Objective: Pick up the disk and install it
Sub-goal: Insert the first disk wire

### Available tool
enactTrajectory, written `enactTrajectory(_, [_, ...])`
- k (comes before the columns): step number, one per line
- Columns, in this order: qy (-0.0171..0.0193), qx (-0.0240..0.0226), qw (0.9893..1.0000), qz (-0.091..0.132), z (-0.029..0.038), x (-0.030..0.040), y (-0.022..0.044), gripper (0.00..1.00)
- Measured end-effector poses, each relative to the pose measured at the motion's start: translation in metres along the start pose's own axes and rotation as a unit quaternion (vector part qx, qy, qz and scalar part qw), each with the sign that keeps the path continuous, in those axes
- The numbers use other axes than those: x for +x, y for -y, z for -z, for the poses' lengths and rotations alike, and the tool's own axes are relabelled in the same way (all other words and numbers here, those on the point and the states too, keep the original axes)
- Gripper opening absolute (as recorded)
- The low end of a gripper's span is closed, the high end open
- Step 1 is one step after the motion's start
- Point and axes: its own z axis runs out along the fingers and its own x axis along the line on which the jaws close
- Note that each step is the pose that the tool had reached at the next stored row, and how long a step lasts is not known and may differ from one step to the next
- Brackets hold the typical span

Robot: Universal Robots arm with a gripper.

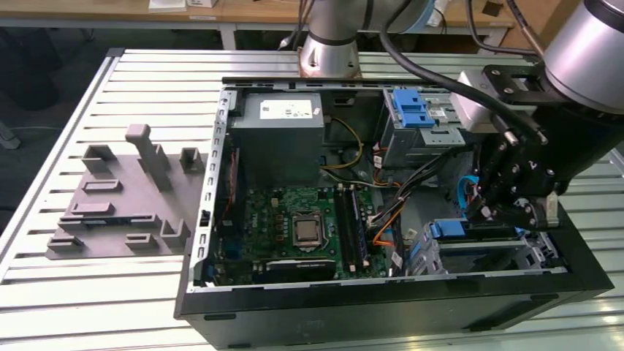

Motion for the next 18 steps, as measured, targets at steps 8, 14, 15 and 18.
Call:
enactTrajectory(8, [0.0, 0.0, 1.0, 0.0, 0.0004, -0.0007, 0.0196, 0.11])
enactTrajectory(14, [-0.0001, 0.0, 1.0, 0.0, 0.0074, -0.0013, 0.0204, 0.11])
enactTrajectory(15, [0.0001, 0.0, 1.0, 0.0, 0.0074, -0.0016, 0.0211, 0.11])
enactTrajectory(18, [0.0, 0.0, 1.0, 0.0, 0.0076, -0.0034, 0.0276, 0.11])
